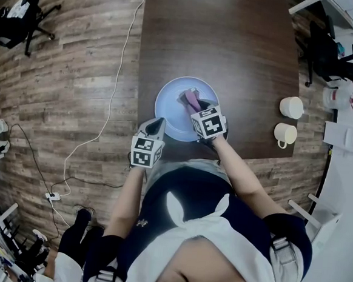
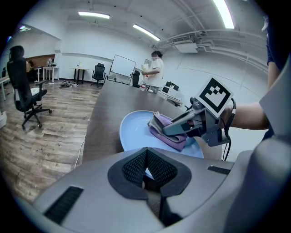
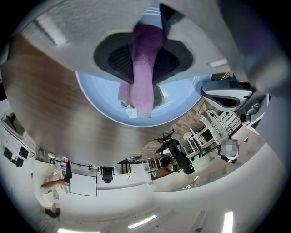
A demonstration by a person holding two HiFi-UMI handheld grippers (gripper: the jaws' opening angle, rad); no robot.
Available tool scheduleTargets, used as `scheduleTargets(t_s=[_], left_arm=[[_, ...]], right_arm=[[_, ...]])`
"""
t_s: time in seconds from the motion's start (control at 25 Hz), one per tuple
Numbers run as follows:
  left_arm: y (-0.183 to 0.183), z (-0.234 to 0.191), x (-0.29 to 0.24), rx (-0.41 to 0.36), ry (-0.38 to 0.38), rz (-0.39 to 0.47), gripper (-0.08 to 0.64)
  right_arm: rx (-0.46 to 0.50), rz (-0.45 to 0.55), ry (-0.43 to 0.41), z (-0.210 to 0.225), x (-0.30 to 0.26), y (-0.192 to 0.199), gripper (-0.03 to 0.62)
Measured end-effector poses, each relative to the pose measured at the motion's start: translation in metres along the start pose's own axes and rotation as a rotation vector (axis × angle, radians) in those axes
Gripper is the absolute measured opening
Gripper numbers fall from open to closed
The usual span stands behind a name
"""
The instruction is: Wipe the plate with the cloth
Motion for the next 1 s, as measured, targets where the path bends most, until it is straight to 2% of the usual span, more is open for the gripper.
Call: scheduleTargets(t_s=[1.0], left_arm=[[0.002, 0.001, 0.002, 0.005, 0.005, 0.012, 0.003]], right_arm=[[0.083, 0.021, -0.115, -0.056, -0.011, -0.018, 0.115]])
Point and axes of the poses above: the fingertips, and each gripper's own axes: x backward along the fingers, z to its right, y out of its underside, the point moved 7 cm from there along x, backward along the fingers, and after that the axes turned 15 degrees about x, right-handed, at the moved point
